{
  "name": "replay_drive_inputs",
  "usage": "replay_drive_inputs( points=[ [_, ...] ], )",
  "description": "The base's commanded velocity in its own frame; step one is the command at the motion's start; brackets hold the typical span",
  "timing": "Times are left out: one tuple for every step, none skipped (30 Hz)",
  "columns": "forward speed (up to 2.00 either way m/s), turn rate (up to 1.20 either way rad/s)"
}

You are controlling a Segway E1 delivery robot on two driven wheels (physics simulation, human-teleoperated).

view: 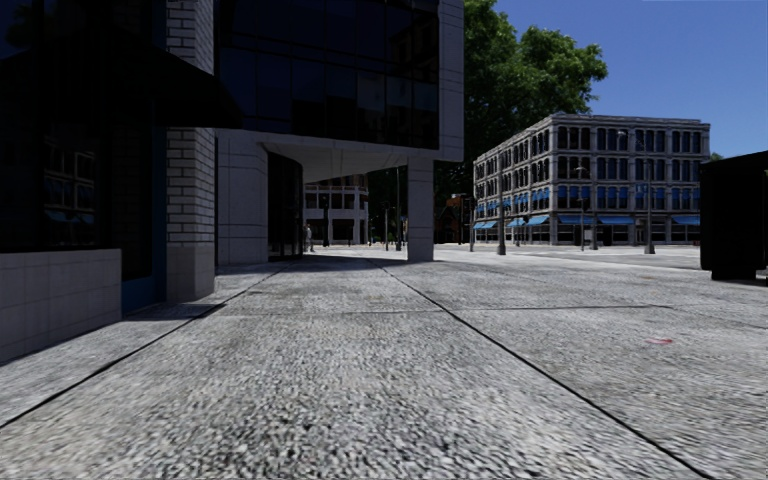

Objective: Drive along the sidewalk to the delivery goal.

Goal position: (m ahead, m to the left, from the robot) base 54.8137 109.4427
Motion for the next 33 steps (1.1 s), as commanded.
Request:
replay_drive_inputs(
  points=[
    [2.00,0.10],
    [2.00,0.18],
    [2.00,0.23],
    [2.00,0.24],
    [2.00,0.24],
    [2.00,0.25],
    [2.00,0.23],
    [2.00,0.22],
    [2.00,0.21],
    [2.00,0.21],
    [2.00,0.21],
    [2.00,0.21],
    [2.00,0.21],
    [2.00,0.21],
    [2.00,0.21],
    [2.00,0.15],
    [2.00,0.07],
    [2.00,0.05],
    [2.00,0.05],
    [2.00,0.04],
    [2.00,0.04],
    [2.00,0.07],
    [2.00,0.07],
    [2.00,0.07],
    [2.00,0.08],
    [2.00,0.09],
    [2.00,0.16],
    [2.00,0.16],
    [2.00,0.22],
    [2.00,0.24],
    [2.00,0.24],
    [2.00,0.24],
    [2.00,0.24]
  ],
)
